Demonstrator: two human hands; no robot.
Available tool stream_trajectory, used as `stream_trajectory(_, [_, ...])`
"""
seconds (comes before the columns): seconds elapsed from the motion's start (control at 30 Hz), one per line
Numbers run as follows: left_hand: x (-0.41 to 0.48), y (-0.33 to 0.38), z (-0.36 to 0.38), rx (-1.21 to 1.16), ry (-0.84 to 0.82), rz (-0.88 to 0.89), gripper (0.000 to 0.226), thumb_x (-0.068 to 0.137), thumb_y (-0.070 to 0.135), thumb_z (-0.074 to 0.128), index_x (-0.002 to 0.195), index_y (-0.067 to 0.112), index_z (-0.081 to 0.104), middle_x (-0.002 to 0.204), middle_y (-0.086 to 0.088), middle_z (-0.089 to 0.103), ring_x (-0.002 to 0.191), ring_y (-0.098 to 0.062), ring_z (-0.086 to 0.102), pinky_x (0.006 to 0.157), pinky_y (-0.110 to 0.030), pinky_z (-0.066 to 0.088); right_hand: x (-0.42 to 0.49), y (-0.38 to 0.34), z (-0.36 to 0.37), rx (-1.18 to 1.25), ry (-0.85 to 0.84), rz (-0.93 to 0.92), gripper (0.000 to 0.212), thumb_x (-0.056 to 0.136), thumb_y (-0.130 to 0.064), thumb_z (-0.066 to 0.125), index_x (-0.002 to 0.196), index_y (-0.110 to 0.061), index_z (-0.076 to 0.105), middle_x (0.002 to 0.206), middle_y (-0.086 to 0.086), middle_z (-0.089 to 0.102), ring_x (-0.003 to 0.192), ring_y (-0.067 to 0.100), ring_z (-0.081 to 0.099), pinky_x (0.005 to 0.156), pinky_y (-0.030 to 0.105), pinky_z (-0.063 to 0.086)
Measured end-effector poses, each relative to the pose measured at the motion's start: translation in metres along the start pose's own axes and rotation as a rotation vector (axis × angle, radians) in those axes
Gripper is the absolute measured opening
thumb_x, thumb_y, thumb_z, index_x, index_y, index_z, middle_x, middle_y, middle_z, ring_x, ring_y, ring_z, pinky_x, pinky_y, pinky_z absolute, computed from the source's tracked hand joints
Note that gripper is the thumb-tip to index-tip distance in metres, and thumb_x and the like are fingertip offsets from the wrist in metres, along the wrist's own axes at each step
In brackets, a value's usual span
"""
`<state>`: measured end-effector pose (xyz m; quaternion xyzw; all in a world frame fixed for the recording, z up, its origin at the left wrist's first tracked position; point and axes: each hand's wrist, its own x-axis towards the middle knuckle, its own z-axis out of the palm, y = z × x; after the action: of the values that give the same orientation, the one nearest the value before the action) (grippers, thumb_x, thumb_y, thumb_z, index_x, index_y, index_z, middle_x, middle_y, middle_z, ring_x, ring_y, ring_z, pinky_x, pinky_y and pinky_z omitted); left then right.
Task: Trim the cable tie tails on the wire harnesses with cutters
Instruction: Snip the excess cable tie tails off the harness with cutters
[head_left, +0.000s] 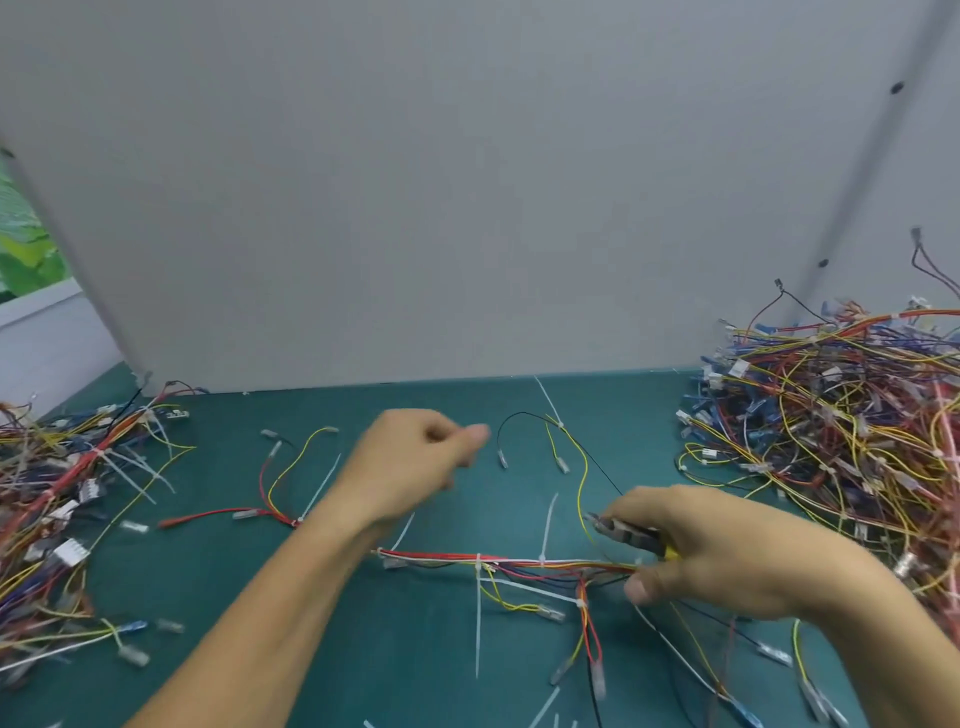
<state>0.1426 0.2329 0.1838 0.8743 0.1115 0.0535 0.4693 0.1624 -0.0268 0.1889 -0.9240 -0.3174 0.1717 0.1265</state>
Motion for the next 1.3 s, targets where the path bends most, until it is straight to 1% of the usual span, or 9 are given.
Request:
stream_trajectory(0.2, [0.068,0.029,0.083,-0.264,-0.355,-0.423,0.065,0.070,0.069,0.067,0.096,0.010,0.054,0.096,-0.012,0.070,0.048,-0.013,0.052,0.044,-0.017,0.034,0.015,-0.007,0.023,-0.036,-0.073,-0.040,0.023,0.082,-0.034,0.069,0.098,-0.021,0.058,0.088,-0.006,0.059,0.081,0.014,0.050,0.073,0.031,0.042])
stream_trajectory(0.37, [0.095,0.026,0.108,-0.685,-0.155,-0.386,0.007,0.090,0.017,0.065,0.092,0.016,0.059,0.080,0.000,0.069,0.044,-0.009,0.044,0.039,-0.016,0.031,0.023,0.005,0.028,-0.014,-0.012,-0.039,0.021,0.081,-0.030,0.067,0.099,-0.024,0.059,0.090,-0.007,0.061,0.083,0.013,0.052,0.073,0.030,0.043])
stream_trajectory(0.53, [0.093,0.005,0.088,-0.774,0.041,-0.253,0.033,0.084,0.015,0.072,0.114,0.009,0.061,0.080,-0.002,0.067,0.049,-0.009,0.050,0.042,-0.020,0.044,0.043,0.024,0.037,0.011,0.240,-0.019,0.008,0.084,-0.022,0.061,0.087,-0.022,0.054,0.086,-0.011,0.053,0.085,0.014,0.049,0.073,0.029,0.039])
stream_trajectory(0.73, [0.056,-0.026,0.056,-0.311,-0.022,-0.209,0.066,0.082,0.021,0.075,0.137,0.003,0.043,0.121,-0.009,0.058,0.101,-0.024,0.063,0.088,-0.034,0.052,0.039,0.033,0.028,0.100,0.220,-0.072,0.018,0.086,-0.027,0.066,0.098,-0.015,0.061,0.093,-0.007,0.056,0.086,0.013,0.052,0.082,0.031,0.043])
stream_trajectory(0.87, [0.002,-0.042,0.043,0.254,-0.006,0.302,0.029,0.090,0.031,0.063,0.118,0.021,0.063,0.116,0.009,0.064,0.101,-0.006,0.058,0.091,-0.017,0.040,0.011,0.030,0.002,0.609,0.344,-0.050,0.015,0.088,-0.028,0.066,0.103,-0.027,0.067,0.091,-0.017,0.069,0.082,0.001,0.063,0.075,0.013,0.047])
stream_trajectory(0.93, [-0.022,-0.054,0.046,0.445,-0.100,0.463,0.030,0.092,0.036,0.058,0.119,0.024,0.063,0.120,0.013,0.061,0.110,-0.007,0.053,0.097,-0.017,0.035,0.002,0.026,-0.005,0.851,0.385,-0.023,0.024,0.084,-0.037,0.059,0.101,-0.021,0.065,0.092,0.000,0.072,0.082,0.017,0.068,0.080,0.028,0.054])
stream_trajectory(1.03, [-0.043,-0.068,0.051,0.538,-0.163,0.524,0.037,0.093,0.042,0.054,0.128,0.030,0.057,0.123,0.019,0.057,0.109,-0.008,0.049,0.098,-0.026,0.035,-0.002,0.021,-0.003,1.072,0.360,0.106,0.038,0.083,-0.044,0.052,0.099,-0.011,0.059,0.071,0.007,0.064,0.072,0.027,0.066,0.077,0.040,0.055])
stream_trajectory(1.17, [-0.055,-0.079,0.048,0.473,-0.163,0.539,0.036,0.088,0.046,0.054,0.120,0.031,0.064,0.104,0.017,0.063,0.094,-0.008,0.053,0.088,-0.030,0.041,-0.003,0.012,0.025,1.086,0.369,0.236,0.011,0.091,-0.014,0.060,0.095,-0.008,0.052,0.066,0.007,0.047,0.060,0.021,0.050,0.068,0.040,0.044])
stream_trajectory(1.3, [-0.057,-0.087,0.044,0.605,-0.028,0.608,0.036,0.089,0.045,0.048,0.113,0.028,0.070,0.106,0.010,0.064,0.091,-0.014,0.058,0.079,-0.032,0.049,-0.016,0.008,0.038,1.064,0.314,0.218,0.057,0.058,-0.015,0.070,0.112,-0.024,0.053,0.075,0.000,0.051,0.068,0.012,0.052,0.072,0.031,0.042])
